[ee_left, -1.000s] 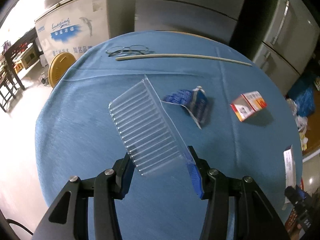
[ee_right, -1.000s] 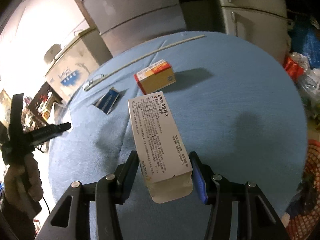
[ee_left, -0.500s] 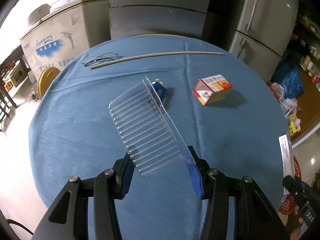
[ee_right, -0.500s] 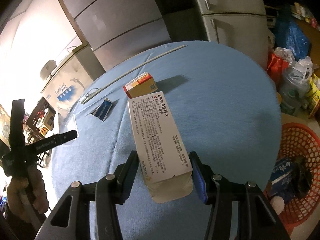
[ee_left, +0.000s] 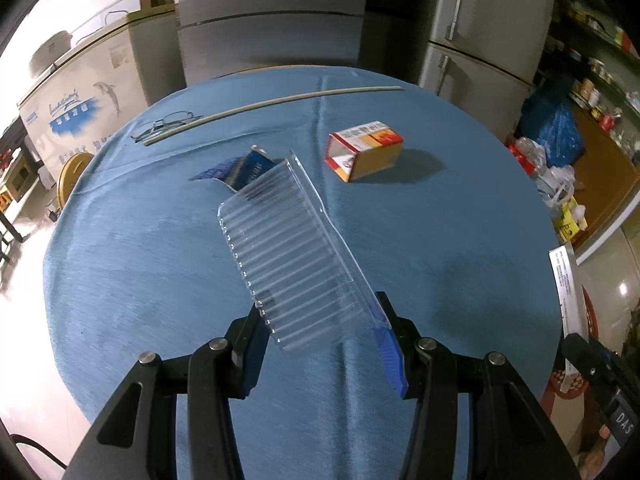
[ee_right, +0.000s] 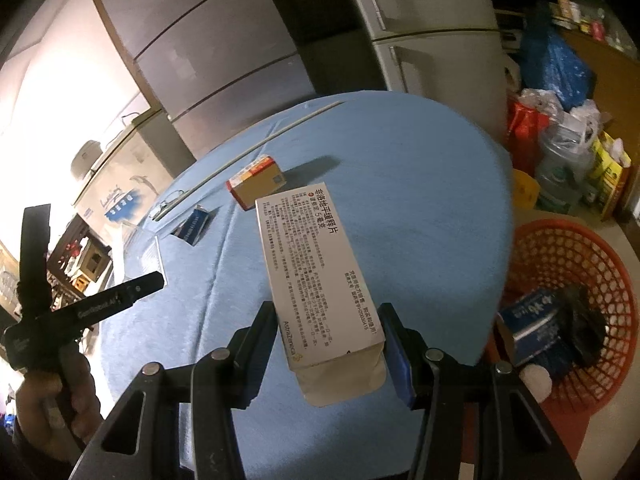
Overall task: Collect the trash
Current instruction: 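Carry the medicine box and plastic tray toward the red basket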
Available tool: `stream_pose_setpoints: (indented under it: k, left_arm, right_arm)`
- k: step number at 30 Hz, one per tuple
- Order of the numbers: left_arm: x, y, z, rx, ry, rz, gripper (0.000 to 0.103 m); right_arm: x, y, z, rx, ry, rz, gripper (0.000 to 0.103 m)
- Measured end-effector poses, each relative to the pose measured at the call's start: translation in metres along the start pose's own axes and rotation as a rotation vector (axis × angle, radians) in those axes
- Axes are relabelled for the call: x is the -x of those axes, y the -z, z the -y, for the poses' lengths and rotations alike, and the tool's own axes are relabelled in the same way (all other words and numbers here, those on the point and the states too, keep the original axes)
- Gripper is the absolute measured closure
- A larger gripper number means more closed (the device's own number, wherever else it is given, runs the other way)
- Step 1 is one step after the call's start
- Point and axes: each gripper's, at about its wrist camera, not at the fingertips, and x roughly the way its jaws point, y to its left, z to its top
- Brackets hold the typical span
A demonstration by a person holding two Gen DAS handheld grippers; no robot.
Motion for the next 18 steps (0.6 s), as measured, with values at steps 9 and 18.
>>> stream_pose_setpoints:
  k: [9, 18]
  left_arm:
    - [0.007, 0.008, 0.014, -0.028, 0.017, 0.007, 0.052]
    - [0.012, 0.015, 0.025, -0.049, 0.032, 0.014, 0.052]
  right_arm:
    - [0.013, 0.003, 0.010, -0.019, 0.014, 0.027, 0.049]
    - [0.024, 0.006, 0.020, -0.041, 0.033, 0.054, 0.049]
